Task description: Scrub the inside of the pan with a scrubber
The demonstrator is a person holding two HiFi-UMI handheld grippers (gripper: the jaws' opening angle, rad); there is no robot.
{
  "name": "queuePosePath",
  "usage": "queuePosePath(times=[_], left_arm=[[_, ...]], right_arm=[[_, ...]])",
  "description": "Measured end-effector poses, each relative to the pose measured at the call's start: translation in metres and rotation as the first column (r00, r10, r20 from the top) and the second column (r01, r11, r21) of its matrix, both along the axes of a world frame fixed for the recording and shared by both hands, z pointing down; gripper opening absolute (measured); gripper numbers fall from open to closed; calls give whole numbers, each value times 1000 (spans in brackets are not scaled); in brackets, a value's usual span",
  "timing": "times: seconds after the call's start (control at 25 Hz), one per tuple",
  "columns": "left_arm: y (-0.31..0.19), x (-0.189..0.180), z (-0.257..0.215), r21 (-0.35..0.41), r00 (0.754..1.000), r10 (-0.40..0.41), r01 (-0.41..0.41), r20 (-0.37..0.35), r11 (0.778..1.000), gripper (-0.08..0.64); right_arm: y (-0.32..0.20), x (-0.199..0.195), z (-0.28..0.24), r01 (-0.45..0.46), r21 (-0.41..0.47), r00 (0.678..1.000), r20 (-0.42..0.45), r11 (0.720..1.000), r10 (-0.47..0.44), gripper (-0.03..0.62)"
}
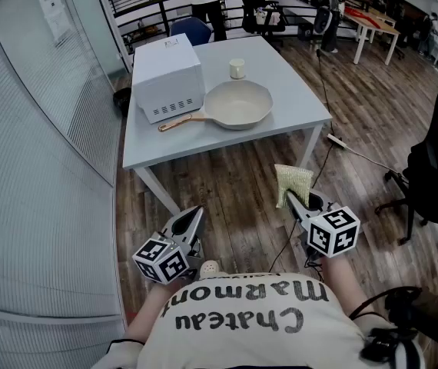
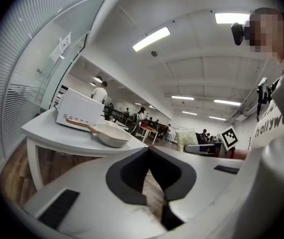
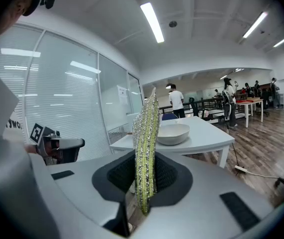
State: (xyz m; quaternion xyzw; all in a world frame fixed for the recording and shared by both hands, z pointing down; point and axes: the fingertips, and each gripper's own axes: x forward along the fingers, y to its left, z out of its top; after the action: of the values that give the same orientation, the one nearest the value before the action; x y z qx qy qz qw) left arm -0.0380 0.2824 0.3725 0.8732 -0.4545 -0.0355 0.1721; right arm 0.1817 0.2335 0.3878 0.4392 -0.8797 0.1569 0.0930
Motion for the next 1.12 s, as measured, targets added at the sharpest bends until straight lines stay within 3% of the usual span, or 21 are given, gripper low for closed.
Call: queuePosePath(times=[0.48, 0.68, 0.92, 1.12], left_arm=[[-9, -1, 11, -21, 1000, -27, 27, 0, 999, -6], [-9, -9, 14, 19, 997, -29, 28, 67, 999, -6], [-49, -7, 12, 5, 996, 32, -32, -82, 999, -6], [-106, -21, 12, 35, 996, 39, -36, -85, 999, -5]], right_arm=[[-13, 4, 21, -1, -43, 1000, 14, 999, 2, 54], [-24, -16, 31, 52, -94, 997, 67, 994, -46, 54], [-56, -21, 43, 34, -119, 999, 47, 992, -29, 54], [-106, -27, 44, 3, -147, 998, 65, 989, 7, 54]])
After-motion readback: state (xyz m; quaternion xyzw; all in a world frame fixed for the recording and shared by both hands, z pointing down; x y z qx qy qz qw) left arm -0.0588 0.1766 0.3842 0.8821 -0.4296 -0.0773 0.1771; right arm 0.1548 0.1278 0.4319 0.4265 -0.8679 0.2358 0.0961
